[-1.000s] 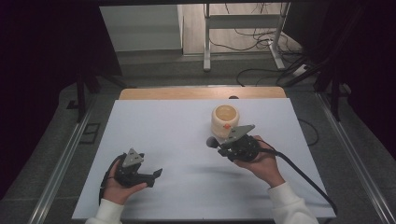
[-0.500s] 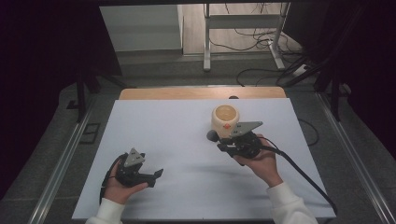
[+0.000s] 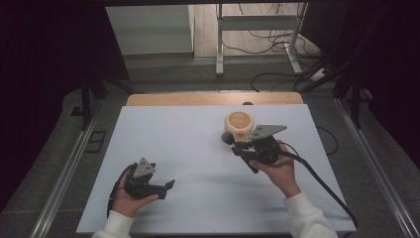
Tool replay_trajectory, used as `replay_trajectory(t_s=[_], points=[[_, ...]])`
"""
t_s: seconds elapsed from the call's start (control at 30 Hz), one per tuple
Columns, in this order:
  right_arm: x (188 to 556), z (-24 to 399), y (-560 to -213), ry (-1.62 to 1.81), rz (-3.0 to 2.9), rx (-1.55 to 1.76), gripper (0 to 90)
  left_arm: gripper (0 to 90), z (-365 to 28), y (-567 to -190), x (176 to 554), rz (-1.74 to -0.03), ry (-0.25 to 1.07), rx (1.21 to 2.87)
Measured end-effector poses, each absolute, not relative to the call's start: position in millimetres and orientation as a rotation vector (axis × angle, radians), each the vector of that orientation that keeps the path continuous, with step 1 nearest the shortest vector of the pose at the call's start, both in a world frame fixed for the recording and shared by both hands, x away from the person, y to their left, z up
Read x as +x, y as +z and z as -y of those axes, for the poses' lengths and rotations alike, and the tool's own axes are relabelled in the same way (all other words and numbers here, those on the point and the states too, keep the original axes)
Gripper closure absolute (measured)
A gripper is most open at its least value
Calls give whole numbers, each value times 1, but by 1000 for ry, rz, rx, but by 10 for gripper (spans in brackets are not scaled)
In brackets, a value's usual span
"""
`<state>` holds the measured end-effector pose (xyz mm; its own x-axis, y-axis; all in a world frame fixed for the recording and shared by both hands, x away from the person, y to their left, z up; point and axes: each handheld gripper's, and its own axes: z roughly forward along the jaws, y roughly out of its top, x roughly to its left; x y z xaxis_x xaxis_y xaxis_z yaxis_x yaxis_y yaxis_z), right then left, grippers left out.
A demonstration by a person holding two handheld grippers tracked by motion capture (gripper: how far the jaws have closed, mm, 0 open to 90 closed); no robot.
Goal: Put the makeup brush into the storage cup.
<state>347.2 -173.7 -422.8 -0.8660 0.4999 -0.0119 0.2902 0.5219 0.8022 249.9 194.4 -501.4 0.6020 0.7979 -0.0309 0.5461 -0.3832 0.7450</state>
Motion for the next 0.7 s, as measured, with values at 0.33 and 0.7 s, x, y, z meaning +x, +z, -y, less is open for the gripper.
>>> replay_trajectory(t_s=[0.33, 0.7], points=[[354, 176, -421, 1359, -2481, 736, 717, 99, -192, -502, 250, -1055, 435, 2089], [362, 178, -419, 1441, -2434, 814, 717, 99, -191, -501, 250, -1055, 435, 2091]])
